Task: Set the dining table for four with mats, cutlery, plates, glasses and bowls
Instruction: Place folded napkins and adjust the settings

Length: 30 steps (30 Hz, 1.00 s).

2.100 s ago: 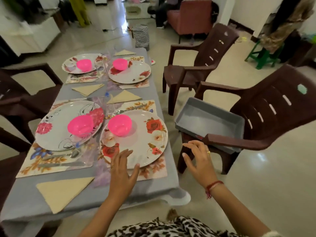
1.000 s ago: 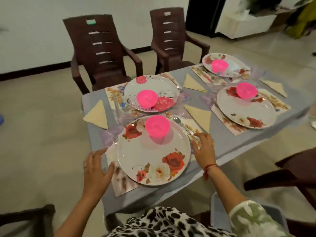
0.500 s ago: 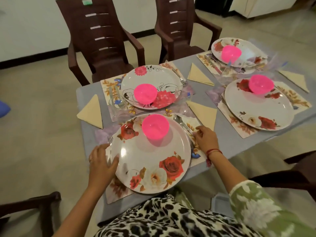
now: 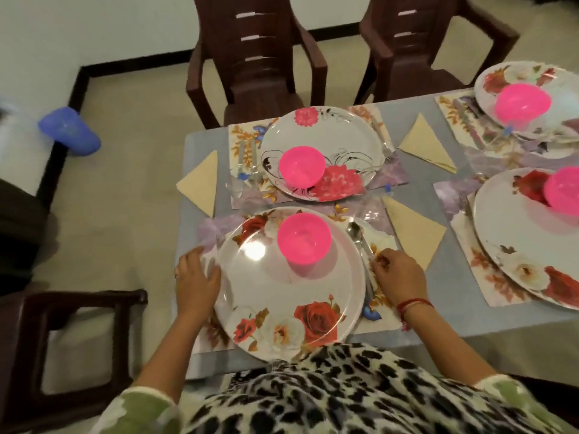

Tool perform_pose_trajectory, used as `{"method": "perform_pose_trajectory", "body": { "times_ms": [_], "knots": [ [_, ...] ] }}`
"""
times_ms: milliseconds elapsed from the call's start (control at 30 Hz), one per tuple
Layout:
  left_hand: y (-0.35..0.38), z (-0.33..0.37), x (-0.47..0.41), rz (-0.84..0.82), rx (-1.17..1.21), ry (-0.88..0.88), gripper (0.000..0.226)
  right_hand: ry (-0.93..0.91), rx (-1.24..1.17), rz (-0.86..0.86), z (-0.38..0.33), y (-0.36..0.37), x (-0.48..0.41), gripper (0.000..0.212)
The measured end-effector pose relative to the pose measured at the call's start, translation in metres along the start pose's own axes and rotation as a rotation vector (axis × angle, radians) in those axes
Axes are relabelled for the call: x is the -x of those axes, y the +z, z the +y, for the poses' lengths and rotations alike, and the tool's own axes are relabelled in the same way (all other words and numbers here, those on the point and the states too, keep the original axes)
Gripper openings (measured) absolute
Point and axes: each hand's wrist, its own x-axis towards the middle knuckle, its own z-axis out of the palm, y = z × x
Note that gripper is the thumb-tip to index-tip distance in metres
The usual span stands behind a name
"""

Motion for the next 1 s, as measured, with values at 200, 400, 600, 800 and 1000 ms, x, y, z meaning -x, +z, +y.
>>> {"method": "perform_pose_trajectory", "body": {
  "times_ms": [200,400,600,800,1000],
  "knots": [
    [-0.01,-0.033,0.01,0.02,0.105,-0.072,0.027,0.06,-0.085,0.03,-0.003,-0.001,0.002,0.014],
    [-0.004,-0.03,0.007,0.021,0.152,0.012,0.027,0.148,-0.112,0.054,-0.001,-0.002,0.012,0.017],
    [-0.007,-0.026,0.011,0.015,0.151,0.016,0.026,0.205,-0.128,0.108,0.008,-0.004,0.032,0.021],
    [-0.009,-0.039,0.019,0.003,0.153,0.026,0.026,0.235,-0.124,0.13,0.011,-0.002,0.037,0.022],
    [-0.014,-0.031,0.019,0.018,0.19,0.043,0.027,0.134,-0.209,0.193,-0.004,-0.005,0.046,0.019]
  ]
}}
